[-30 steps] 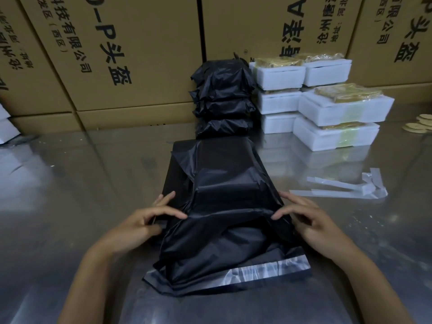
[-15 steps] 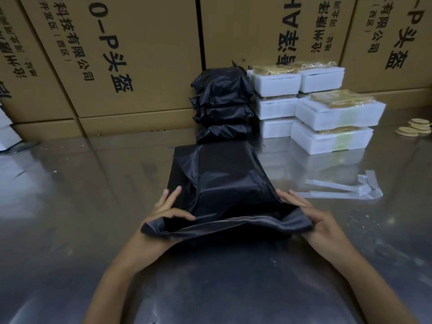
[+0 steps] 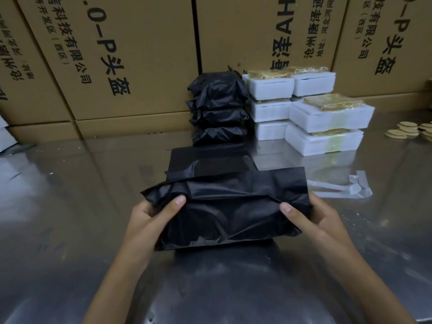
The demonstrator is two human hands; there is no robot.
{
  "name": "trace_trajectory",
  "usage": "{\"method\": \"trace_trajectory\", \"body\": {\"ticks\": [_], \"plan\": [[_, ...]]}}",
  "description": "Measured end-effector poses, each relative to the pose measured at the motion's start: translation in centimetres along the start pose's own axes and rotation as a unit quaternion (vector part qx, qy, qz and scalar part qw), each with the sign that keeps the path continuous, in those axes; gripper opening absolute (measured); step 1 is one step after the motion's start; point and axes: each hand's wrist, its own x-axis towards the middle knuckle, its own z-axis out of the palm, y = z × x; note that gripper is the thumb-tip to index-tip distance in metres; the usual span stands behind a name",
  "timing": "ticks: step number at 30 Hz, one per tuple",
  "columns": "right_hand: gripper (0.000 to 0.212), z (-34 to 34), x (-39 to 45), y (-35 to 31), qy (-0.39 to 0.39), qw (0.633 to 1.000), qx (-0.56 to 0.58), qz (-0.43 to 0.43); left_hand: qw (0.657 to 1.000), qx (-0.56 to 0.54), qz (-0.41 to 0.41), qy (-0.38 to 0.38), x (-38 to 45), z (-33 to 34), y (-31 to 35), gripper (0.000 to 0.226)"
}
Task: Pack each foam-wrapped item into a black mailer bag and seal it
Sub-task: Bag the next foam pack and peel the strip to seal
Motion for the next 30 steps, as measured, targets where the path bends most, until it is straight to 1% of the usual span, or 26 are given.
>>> {"method": "trace_trajectory", "body": {"ticks": [2,6,8,11,12,14,15,17,19,21,22,23,24,25,26,28,30], "plan": [[0.025,0.2,0.5,-0.8,0.02,1.0,0.01,0.007,0.999,-0.038,0.004,0.017,0.5,0.1,0.9,0.057],[0.012,0.8,2.8,-1.3,0.087,0.996,-0.005,0.016,0.999,-0.022,0.011,0.038,1.4,0.9,2.6,0.04],[0.009,1.0,4.3,-1.0,0.101,0.992,-0.059,0.037,0.998,-0.04,-0.018,0.036,1.8,1.4,3.0,0.037],[0.011,1.5,6.1,-0.4,0.107,0.983,-0.113,0.097,0.991,-0.09,-0.095,0.036,2.1,1.9,3.7,0.042],[0.014,1.6,6.3,-0.2,0.107,0.981,-0.122,0.106,0.988,-0.099,-0.115,0.038,2.2,1.9,3.7,0.036],[0.02,2.1,6.6,0.0,0.115,0.977,-0.144,0.107,0.983,-0.102,-0.151,0.035,2.2,1.9,3.8,0.013],[0.022,2.2,6.5,-0.1,0.122,0.975,-0.153,0.104,0.98,-0.103,-0.168,0.03,2.0,1.8,3.9,0.011],[0.026,2.4,6.6,-0.3,0.131,0.971,-0.175,0.096,0.974,-0.122,-0.188,0.035,2.2,1.6,3.8,0.019],[0.023,2.5,6.8,-0.5,0.134,0.967,-0.202,0.078,0.973,-0.114,-0.186,0.071,2.8,1.4,3.6,0.019],[0.02,2.5,7.2,-0.5,0.139,0.961,-0.235,0.051,0.979,-0.03,-0.157,0.123,3.8,1.5,3.1,0.017],[0.021,2.6,7.4,-0.3,0.14,0.953,-0.267,0.04,0.981,0.031,-0.132,0.142,4.3,1.8,2.7,0.018],[0.021,2.7,7.6,-0.1,0.138,0.94,-0.309,0.036,0.977,0.12,-0.099,0.148,4.8,2.0,2.2,0.023],[0.022,2.8,7.8,0.3,0.131,0.926,-0.352,0.04,0.962,0.225,-0.065,0.143,5.2,2.3,1.7,0.027],[0.021,2.9,8.0,0.7,0.122,0.913,-0.386,0.054,0.933,0.331,-0.041,0.131,5.5,2.7,1.1,0.029],[0.02,3.0,8.2,1.2,0.11,0.904,-0.406,0.073,0.901,0.415,-0.027,0.123,5.8,3.0,0.5,0.029],[0.022,3.0,8.7,2.2,0.088,0.896,-0.419,0.114,0.857,0.505,-0.03,0.101,6.1,3.8,-0.6,0.029],[0.024,2.8,9.3,2.8,0.065,0.902,-0.402,0.143,0.823,0.562,-0.038,0.073,6.1,4.5,-1.8,0.032]]}}
